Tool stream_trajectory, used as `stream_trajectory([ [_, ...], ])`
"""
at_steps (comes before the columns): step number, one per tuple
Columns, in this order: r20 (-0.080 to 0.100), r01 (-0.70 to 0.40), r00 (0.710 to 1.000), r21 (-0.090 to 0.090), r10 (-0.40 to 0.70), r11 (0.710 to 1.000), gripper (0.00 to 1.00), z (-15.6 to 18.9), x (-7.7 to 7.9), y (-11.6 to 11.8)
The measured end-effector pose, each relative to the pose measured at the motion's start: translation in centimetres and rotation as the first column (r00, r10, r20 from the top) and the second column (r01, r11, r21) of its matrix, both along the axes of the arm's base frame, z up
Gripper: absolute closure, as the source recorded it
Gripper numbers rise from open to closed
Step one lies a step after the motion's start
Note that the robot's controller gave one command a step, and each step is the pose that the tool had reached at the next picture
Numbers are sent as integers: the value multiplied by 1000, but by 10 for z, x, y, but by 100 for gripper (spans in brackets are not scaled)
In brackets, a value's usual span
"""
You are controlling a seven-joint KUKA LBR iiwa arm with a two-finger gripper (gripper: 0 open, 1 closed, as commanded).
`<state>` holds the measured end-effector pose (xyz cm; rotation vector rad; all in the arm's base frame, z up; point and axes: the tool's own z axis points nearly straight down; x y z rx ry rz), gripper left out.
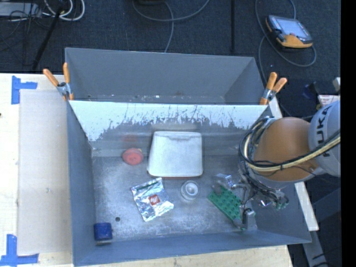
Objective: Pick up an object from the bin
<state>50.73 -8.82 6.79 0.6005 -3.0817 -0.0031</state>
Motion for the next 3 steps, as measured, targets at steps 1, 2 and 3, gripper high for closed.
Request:
stream_trajectory([
  [1,-1,1,1000,-2,-1,1000,100,5,1,-1],
  [2,1,0,1000,-1,0,1000,0,2,0,0],
  [3,4,279,960,1,-279,960,0,2,0,-47],
])
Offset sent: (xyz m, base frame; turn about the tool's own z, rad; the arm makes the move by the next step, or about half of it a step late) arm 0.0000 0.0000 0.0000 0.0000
